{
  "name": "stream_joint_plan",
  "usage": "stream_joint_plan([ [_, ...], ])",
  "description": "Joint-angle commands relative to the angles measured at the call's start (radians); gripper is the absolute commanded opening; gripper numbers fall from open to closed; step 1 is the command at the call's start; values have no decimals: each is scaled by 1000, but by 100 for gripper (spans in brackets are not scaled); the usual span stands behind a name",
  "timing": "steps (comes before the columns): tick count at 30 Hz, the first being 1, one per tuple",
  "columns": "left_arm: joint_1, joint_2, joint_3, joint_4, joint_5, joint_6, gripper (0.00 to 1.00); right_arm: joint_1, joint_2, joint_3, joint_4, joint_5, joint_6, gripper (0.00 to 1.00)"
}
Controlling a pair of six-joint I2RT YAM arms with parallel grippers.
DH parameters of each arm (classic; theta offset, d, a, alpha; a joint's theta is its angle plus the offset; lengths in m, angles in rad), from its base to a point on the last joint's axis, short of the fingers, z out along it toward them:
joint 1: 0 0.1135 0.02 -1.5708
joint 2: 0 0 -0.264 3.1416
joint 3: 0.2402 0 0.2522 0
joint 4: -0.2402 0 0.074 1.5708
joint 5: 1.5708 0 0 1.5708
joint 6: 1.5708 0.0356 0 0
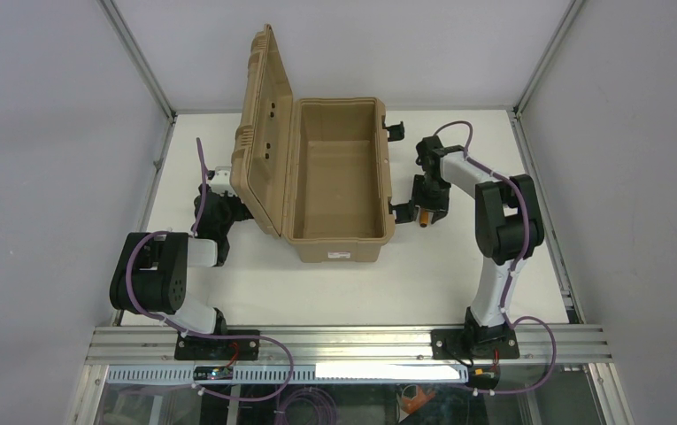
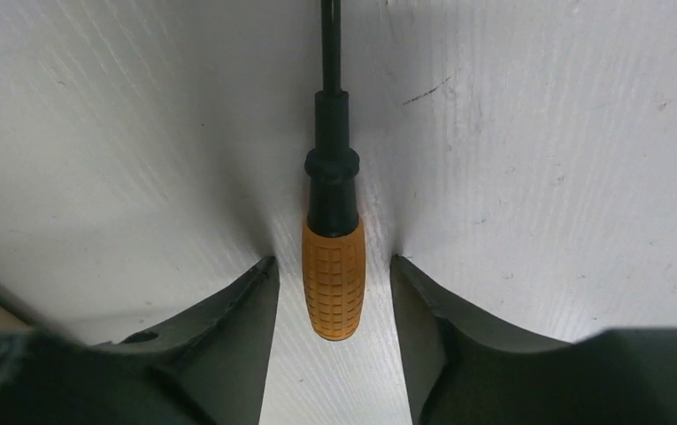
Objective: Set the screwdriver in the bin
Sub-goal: Pick up the screwdriver from the center of the board.
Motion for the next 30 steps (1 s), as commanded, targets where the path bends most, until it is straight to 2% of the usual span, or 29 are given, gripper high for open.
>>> stream_joint_plan([
  [1, 5, -30, -4, 37, 21, -11, 99, 4, 10, -8, 42, 5, 9, 48],
  [16, 5, -30, -4, 38, 22, -11, 99, -7, -45, -10, 46, 67, 19, 1],
  [30, 5, -31, -4, 38, 22, -12, 99, -21, -229, 56, -42, 123, 40, 0],
])
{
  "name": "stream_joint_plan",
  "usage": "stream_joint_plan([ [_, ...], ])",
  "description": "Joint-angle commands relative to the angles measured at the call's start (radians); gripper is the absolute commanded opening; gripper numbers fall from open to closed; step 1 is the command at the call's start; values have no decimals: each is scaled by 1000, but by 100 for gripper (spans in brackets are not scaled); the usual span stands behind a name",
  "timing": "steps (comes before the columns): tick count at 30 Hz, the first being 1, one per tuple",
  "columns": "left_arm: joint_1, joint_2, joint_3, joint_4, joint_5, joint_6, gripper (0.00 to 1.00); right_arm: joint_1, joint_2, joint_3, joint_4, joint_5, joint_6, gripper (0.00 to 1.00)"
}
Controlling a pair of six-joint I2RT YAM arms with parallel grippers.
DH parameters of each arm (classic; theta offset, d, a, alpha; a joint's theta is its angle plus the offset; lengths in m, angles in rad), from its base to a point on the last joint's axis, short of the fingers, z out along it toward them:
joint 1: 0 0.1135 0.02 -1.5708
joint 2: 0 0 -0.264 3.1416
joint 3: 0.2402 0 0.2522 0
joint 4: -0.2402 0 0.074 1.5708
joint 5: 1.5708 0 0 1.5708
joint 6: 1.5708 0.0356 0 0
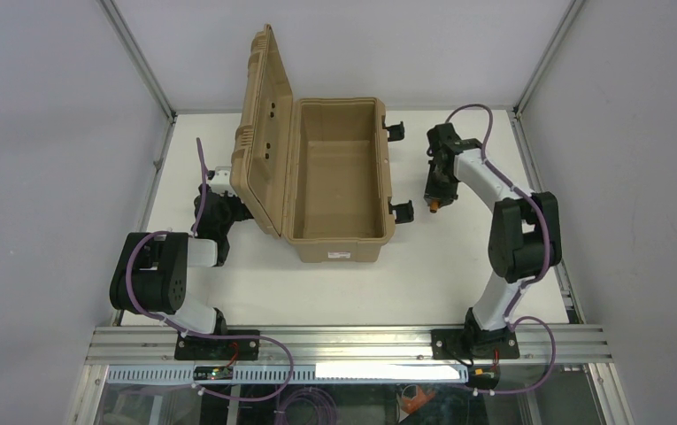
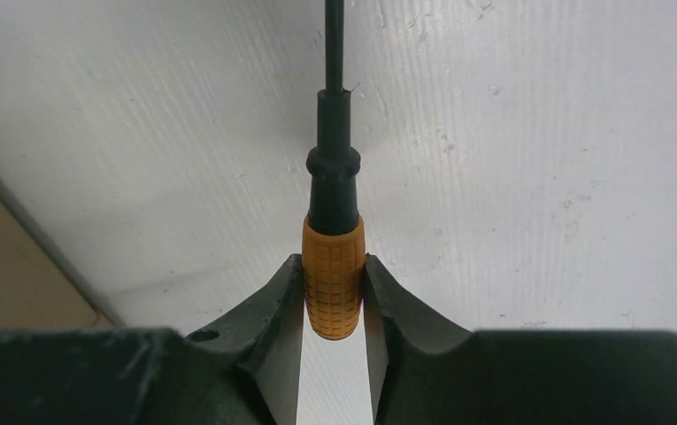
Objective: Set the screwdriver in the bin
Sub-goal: Pick up the screwdriver from the center of the board.
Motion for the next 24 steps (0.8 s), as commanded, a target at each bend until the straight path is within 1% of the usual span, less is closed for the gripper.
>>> stream_joint_plan([
  [1, 5, -31, -4, 38, 22, -11, 99, -3, -94, 63, -44, 28, 22, 0],
  [9, 5, -31, -4, 37, 22, -11, 99, -1, -177, 157, -113, -33, 16, 0],
  [15, 5, -30, -4, 38, 21, -11, 99, 15, -215, 257, -168, -96, 13, 0],
  [19, 5, -31, -4, 37, 22, -11, 99, 49, -217, 329, -201, -146, 11, 0],
  [24, 5, -32, -4, 37, 22, -11, 99, 114, -198, 419, -237, -147, 14, 0],
])
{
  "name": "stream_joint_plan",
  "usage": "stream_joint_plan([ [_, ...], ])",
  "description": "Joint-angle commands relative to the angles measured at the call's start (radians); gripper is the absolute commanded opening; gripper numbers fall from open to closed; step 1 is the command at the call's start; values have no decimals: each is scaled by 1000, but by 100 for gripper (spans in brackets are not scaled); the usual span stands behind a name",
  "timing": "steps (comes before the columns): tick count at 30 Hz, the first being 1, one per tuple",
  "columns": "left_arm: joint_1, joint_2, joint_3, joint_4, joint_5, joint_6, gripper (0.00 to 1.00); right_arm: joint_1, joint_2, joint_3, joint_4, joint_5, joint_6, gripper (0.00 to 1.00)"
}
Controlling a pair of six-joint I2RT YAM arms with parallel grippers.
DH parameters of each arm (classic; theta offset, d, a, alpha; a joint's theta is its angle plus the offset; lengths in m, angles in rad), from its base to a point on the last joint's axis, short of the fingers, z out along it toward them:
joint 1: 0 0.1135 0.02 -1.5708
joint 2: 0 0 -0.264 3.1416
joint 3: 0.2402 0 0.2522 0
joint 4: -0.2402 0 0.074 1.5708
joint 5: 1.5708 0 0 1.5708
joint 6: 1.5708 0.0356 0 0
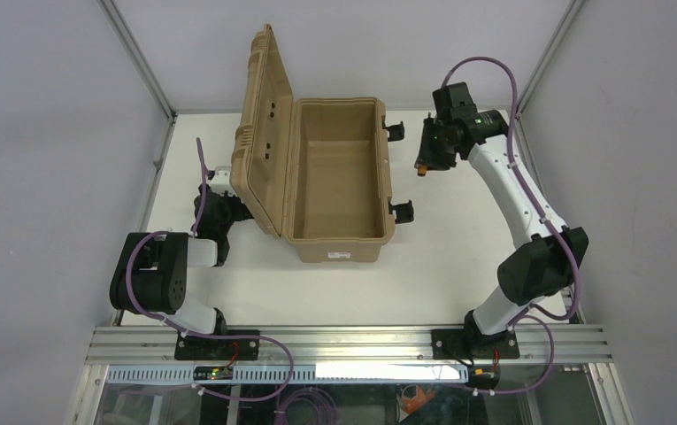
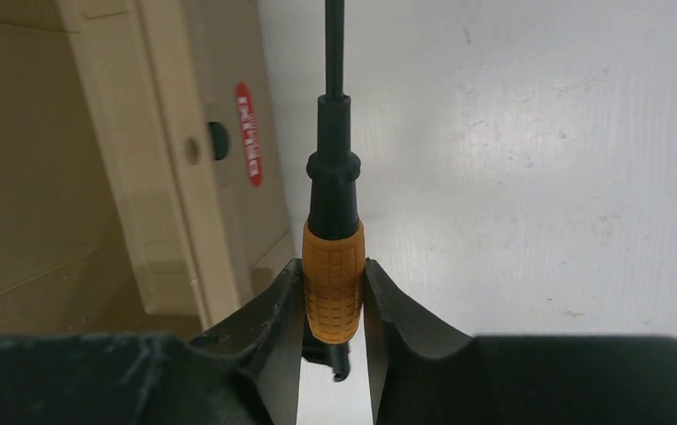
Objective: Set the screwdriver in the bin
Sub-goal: Place the screwdriver in the bin.
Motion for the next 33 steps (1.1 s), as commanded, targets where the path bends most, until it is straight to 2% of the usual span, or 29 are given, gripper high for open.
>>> stream_joint_plan([
  [1, 5, -31, -4, 37, 22, -11, 99, 63, -14, 118, -50, -40, 10, 0],
  [18, 5, -31, -4, 37, 22, -11, 99, 324, 257, 399, -107, 8, 85, 0],
  [33, 5, -31, -4, 38, 22, -11, 99, 408, 498, 498, -105, 77, 189, 0],
])
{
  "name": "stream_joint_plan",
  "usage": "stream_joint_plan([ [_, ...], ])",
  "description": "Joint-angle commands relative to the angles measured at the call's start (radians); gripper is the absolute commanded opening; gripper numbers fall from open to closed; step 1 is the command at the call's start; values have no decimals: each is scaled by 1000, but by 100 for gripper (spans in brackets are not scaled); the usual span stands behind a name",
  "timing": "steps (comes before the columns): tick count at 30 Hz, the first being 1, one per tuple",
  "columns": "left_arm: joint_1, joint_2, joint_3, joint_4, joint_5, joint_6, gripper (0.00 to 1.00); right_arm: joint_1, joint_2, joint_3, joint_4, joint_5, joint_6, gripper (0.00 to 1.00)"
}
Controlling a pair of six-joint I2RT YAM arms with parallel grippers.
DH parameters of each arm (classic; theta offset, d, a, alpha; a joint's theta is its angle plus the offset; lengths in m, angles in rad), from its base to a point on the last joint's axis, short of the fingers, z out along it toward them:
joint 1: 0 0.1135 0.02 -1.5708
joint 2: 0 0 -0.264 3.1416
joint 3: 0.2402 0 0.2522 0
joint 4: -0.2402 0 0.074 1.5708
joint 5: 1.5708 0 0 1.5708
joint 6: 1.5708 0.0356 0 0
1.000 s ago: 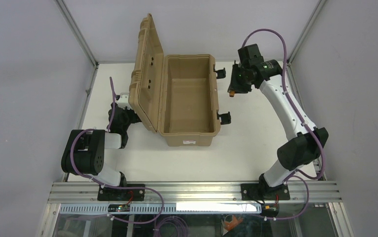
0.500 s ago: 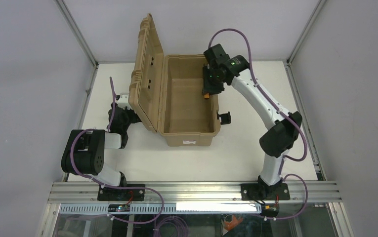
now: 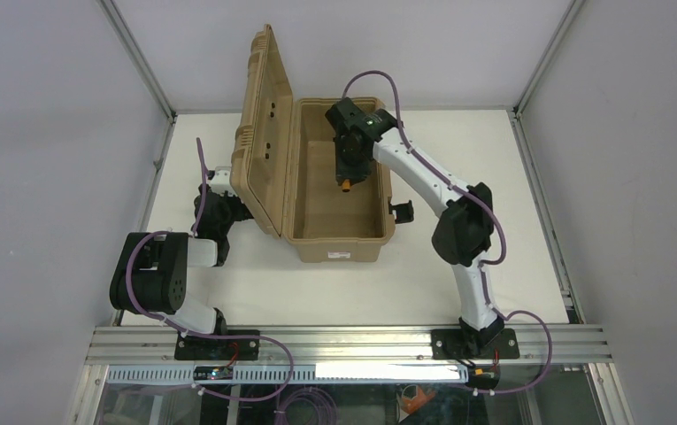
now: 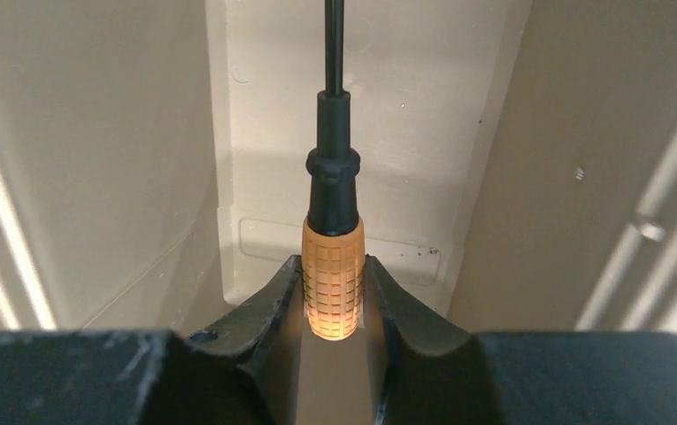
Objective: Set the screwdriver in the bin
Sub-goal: Place the screwdriver in the bin.
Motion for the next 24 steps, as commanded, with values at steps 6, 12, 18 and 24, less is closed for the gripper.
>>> stream_joint_plan([
  [6, 5, -31, -4, 37, 22, -11, 99, 21, 98, 51, 26, 44, 69, 0],
  [12, 5, -31, -4, 37, 21, -11, 99, 24, 169, 48, 54, 39, 91, 0],
  [18, 6, -30, -4, 38, 21, -11, 99, 26, 218, 45, 75, 35, 100, 0],
  [24, 6, -31, -4, 38, 21, -11, 99, 26, 260, 46, 83, 44, 103, 0],
])
